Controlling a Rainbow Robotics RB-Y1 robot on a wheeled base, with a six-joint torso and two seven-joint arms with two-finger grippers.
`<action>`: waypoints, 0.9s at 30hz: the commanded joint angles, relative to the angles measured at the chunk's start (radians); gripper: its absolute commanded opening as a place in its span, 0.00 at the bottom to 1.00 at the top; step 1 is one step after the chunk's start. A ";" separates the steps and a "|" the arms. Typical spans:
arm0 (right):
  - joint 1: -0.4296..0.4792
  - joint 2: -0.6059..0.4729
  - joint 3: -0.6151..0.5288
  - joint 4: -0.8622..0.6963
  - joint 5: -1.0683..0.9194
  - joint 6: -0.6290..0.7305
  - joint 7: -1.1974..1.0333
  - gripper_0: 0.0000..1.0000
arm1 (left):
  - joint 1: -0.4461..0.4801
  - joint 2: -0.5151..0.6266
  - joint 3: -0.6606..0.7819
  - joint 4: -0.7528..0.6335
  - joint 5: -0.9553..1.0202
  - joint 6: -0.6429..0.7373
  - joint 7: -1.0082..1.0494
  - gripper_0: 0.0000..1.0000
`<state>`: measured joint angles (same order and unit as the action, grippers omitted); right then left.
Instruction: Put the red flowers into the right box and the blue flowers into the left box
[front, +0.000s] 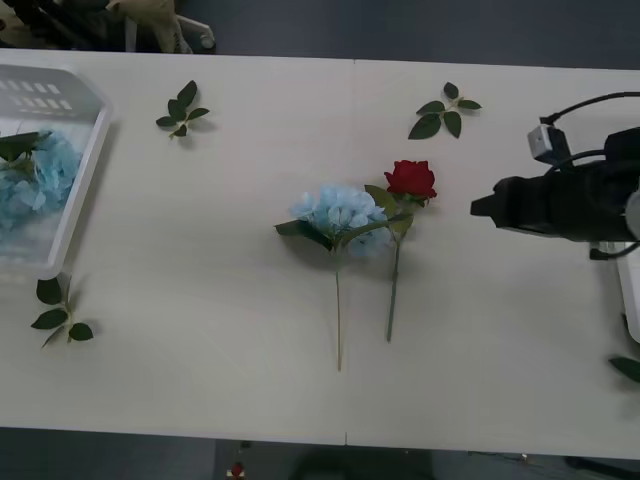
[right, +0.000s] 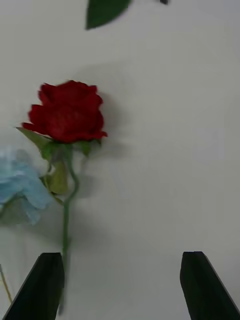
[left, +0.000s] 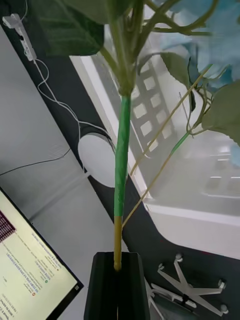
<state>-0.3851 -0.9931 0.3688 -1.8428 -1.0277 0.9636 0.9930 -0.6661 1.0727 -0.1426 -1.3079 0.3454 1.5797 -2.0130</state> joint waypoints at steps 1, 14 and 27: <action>-0.075 -0.021 0.084 -0.013 0.021 -0.115 -0.119 0.68 | -0.014 0.007 -0.054 0.113 -0.014 -0.145 0.007 0.00; -0.189 -0.021 0.326 0.033 0.083 -0.327 -0.157 0.68 | -0.014 0.007 0.037 0.070 0.053 -0.073 -0.079 0.85; -0.385 0.194 0.430 0.336 0.150 -0.204 -0.149 0.68 | -0.012 -0.082 0.284 -0.217 0.721 0.218 -0.144 0.92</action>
<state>-0.7193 -0.8432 0.8200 -1.5346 -0.8905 0.7421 0.8686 -0.6658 1.0544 0.1550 -1.4699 1.0136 1.8064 -2.1875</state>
